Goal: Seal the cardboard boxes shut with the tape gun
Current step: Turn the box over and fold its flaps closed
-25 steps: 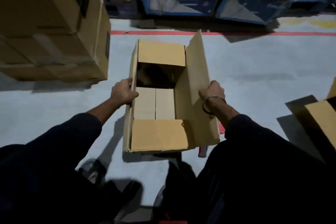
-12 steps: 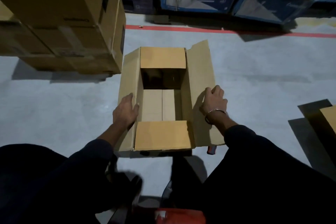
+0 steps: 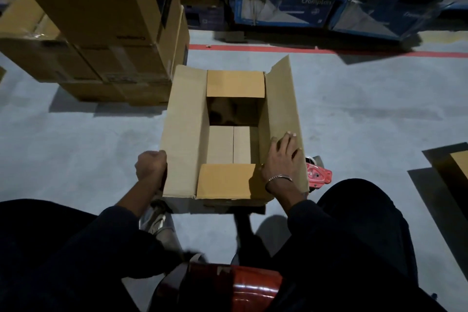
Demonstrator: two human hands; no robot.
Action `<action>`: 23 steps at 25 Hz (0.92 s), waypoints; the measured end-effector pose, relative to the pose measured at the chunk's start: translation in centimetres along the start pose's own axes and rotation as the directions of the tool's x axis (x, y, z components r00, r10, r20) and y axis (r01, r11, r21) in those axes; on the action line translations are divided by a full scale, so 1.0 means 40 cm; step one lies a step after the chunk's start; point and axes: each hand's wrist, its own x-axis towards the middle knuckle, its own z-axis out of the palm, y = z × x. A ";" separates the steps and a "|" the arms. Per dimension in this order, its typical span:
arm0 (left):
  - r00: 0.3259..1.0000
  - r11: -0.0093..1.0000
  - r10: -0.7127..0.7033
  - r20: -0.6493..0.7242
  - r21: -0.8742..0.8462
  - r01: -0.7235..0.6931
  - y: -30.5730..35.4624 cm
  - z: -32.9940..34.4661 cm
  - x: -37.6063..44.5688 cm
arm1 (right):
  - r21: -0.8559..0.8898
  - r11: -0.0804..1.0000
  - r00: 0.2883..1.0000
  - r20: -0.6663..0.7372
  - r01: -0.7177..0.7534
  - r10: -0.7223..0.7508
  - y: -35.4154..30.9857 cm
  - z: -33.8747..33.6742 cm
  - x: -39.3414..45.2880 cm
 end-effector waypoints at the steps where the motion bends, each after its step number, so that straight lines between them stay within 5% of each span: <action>1: 0.998 0.999 0.036 -0.050 0.001 -0.036 0.018 -0.018 -0.020 | 0.028 0.999 0.999 -0.010 -0.038 0.038 0.011 -0.013 0.007; 4: 0.962 0.968 0.251 -0.109 0.041 -0.247 0.077 -0.011 -0.100 | 0.320 0.926 0.979 0.019 -0.200 0.204 0.035 -0.064 0.040; 7: 0.875 0.875 0.483 -0.035 -0.028 -0.484 0.121 0.043 -0.182 | 0.553 0.811 0.969 -0.028 -0.190 0.246 0.033 -0.130 0.035; 11: 0.740 0.762 0.601 0.302 0.063 -0.644 0.065 0.158 -0.193 | 0.630 0.772 0.986 -0.061 -0.081 0.153 0.010 -0.163 0.004; 14: 0.663 0.638 0.647 0.376 0.210 -0.741 0.016 0.204 -0.165 | 0.729 0.685 1.000 -0.003 -0.011 0.020 -0.008 -0.140 0.008; 16: 0.721 0.641 0.608 0.332 0.332 -0.692 0.000 0.221 -0.144 | 0.687 0.726 0.995 0.084 -0.022 -0.050 -0.020 -0.094 0.014; 19: 0.919 0.884 0.276 0.283 0.300 -0.358 -0.016 0.250 -0.113 | 0.490 0.861 0.970 0.241 -0.136 0.016 -0.026 0.017 0.010; 23: 0.910 0.999 0.010 0.414 -0.043 0.009 -0.042 0.285 -0.073 | 0.647 0.666 0.911 0.395 -0.370 0.122 -0.028 0.112 -0.003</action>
